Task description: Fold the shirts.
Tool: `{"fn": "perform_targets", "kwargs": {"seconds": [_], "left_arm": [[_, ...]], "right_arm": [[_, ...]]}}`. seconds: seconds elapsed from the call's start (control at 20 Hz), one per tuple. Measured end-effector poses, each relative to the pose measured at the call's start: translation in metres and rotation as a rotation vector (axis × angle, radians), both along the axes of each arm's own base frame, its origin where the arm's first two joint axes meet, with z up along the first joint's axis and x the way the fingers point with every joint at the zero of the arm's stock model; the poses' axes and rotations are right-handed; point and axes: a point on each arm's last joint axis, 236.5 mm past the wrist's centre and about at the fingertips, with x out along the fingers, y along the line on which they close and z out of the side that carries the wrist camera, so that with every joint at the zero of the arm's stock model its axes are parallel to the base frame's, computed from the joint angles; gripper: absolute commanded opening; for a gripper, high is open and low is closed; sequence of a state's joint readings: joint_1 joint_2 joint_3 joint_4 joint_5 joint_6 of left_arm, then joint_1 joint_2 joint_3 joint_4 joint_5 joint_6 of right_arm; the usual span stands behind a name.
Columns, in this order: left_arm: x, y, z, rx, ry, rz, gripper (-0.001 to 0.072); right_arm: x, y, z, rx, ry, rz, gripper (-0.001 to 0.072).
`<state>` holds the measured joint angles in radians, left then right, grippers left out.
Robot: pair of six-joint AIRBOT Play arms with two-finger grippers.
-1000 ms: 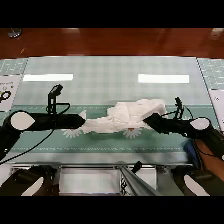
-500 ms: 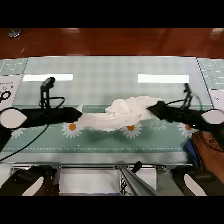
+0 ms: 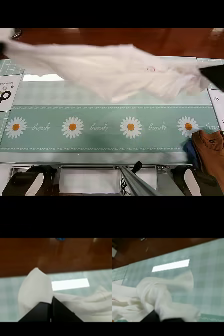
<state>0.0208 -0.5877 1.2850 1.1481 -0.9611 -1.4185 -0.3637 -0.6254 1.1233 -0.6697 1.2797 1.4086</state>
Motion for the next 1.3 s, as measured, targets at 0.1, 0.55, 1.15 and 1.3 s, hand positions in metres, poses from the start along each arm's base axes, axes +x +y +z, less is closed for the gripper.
{"fn": "perform_targets", "kwargs": {"seconds": [0.1,0.55,1.15,1.3], "left_arm": [[-0.017,0.013,0.047,0.036,-0.118,0.046,0.0021],[-0.057,0.013,0.027,0.152,0.034,0.02,0.0021],[-0.051,-0.012,-0.25,-0.022,0.769,-0.109,0.0022],[-0.052,-0.012,-0.299,-0.066,0.832,-0.087,0.0021]], "right_arm": [[-0.008,-0.003,0.03,-0.046,-0.068,-0.011,0.0021],[-0.044,-0.011,0.023,-0.222,0.035,0.004,0.002],[-0.038,-0.03,-0.176,-0.347,0.571,0.105,0.0021],[0.013,-0.036,-0.198,-0.33,0.54,0.048,0.0022]]}}
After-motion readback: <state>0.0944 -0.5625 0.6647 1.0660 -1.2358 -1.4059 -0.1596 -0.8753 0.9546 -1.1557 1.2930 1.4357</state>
